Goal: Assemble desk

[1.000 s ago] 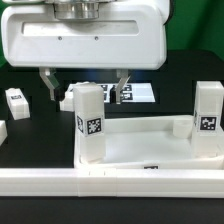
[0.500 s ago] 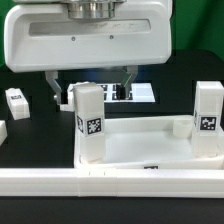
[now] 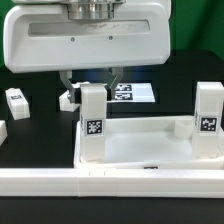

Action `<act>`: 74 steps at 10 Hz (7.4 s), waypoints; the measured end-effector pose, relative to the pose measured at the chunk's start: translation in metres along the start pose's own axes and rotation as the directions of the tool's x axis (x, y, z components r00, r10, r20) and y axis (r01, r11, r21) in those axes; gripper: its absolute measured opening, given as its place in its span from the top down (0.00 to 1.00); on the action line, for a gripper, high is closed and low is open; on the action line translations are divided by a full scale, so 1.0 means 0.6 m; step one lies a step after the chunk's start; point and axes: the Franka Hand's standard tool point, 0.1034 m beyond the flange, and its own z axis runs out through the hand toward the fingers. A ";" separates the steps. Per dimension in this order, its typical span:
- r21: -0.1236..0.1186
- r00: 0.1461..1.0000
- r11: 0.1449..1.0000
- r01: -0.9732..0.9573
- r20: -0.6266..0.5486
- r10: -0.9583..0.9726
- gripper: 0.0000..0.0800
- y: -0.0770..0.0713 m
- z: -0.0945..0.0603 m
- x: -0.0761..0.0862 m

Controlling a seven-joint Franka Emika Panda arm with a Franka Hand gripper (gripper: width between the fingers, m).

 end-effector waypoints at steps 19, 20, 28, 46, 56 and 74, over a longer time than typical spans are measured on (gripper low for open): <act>0.008 0.282 0.281 -0.960 0.013 0.959 0.42 0.001 0.007 -0.004; 0.008 0.370 0.370 -0.929 0.012 0.929 0.27 0.001 0.007 -0.005; 0.008 0.945 0.945 -0.326 -0.005 0.326 0.19 0.005 0.006 -0.002; 0.002 0.928 0.928 -0.372 -0.009 0.372 0.64 0.003 0.007 -0.002; 0.019 0.178 0.178 -0.984 -0.009 0.984 0.64 0.006 0.009 -0.001; -0.028 1.000 0.999 -0.023 -0.004 0.022 0.19 -0.003 0.006 0.005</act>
Offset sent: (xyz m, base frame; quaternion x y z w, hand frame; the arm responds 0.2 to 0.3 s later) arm -0.0020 0.0028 -0.0010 0.0100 0.0168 0.2377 0.9711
